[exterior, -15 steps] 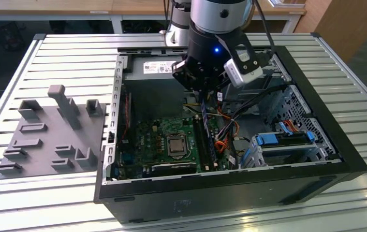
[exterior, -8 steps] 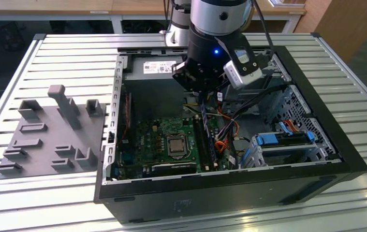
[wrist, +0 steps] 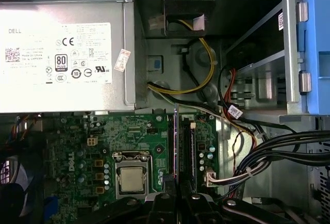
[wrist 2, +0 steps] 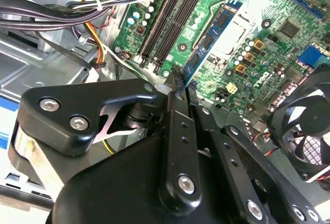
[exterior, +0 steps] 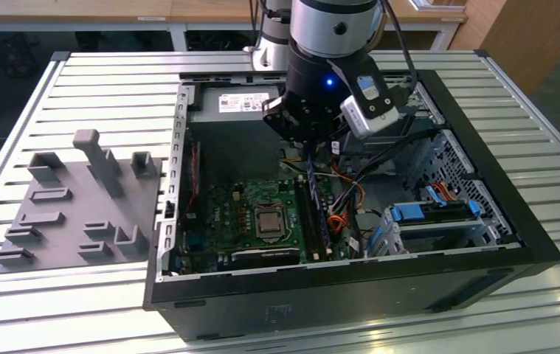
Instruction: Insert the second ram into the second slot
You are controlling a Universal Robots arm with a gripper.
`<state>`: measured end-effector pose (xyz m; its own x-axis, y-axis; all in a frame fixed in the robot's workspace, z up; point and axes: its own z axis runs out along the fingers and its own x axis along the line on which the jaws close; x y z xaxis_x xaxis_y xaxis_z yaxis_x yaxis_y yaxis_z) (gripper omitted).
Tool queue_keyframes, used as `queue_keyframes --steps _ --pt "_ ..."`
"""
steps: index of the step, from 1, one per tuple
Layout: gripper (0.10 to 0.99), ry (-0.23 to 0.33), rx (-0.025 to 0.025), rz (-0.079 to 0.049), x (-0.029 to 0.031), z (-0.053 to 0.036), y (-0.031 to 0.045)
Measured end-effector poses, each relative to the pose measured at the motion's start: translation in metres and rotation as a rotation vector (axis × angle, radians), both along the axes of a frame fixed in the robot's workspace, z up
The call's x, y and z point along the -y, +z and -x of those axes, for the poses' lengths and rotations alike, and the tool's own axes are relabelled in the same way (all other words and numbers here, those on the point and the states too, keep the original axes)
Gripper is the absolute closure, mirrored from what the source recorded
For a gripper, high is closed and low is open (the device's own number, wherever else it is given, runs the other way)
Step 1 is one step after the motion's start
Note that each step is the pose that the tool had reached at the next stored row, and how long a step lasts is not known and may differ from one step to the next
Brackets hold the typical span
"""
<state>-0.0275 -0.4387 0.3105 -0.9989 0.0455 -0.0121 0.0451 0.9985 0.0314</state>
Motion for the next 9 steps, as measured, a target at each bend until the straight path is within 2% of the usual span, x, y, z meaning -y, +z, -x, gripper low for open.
queue_keyframes --steps 9 --pt "0.945 0.000 0.0000 0.000 0.0000 0.0000 -0.0031"
